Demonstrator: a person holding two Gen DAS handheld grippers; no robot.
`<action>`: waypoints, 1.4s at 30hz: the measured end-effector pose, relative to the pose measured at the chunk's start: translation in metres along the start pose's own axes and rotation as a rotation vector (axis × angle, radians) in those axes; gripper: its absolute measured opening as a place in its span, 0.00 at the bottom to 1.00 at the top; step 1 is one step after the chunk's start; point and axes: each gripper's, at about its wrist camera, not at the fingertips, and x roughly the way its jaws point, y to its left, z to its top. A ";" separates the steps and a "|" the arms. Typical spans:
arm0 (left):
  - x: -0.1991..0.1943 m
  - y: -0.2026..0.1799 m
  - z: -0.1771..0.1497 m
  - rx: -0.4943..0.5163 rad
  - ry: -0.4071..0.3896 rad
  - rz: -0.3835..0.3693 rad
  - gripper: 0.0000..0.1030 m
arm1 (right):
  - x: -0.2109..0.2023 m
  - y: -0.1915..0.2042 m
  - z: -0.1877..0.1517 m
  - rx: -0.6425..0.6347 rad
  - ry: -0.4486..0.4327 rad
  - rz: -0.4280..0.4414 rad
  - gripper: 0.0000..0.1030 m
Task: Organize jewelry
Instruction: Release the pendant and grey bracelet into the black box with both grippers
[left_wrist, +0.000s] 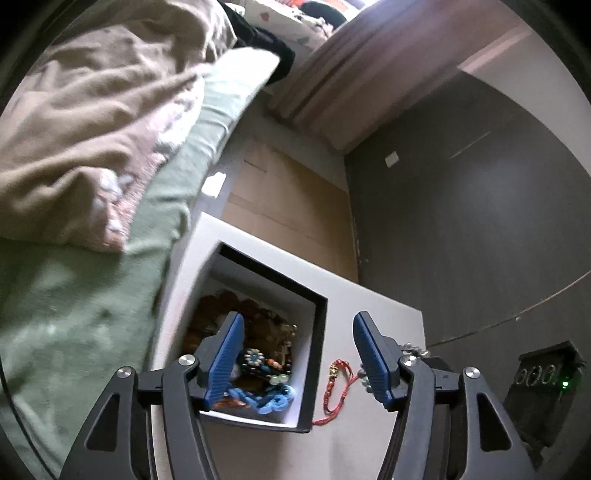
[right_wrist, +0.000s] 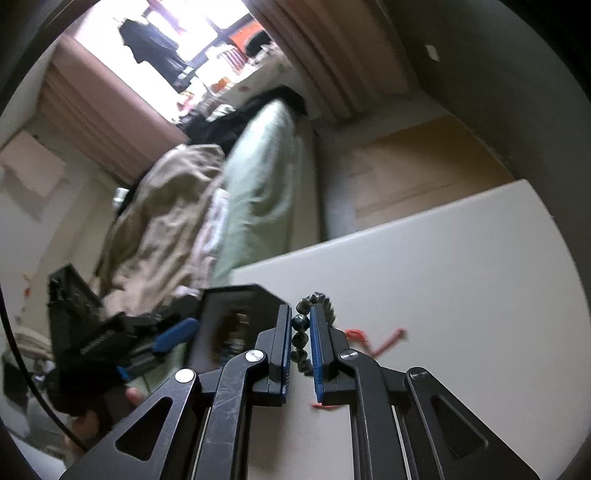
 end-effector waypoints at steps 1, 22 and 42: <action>-0.004 0.001 0.001 -0.004 -0.008 -0.001 0.61 | -0.002 0.006 0.001 -0.005 -0.014 0.023 0.11; -0.047 0.033 0.010 -0.071 -0.095 0.022 0.61 | 0.042 0.056 -0.020 -0.035 0.031 0.076 0.58; -0.018 -0.036 -0.040 0.187 -0.004 0.066 0.61 | -0.028 -0.027 -0.022 0.095 -0.009 -0.107 0.58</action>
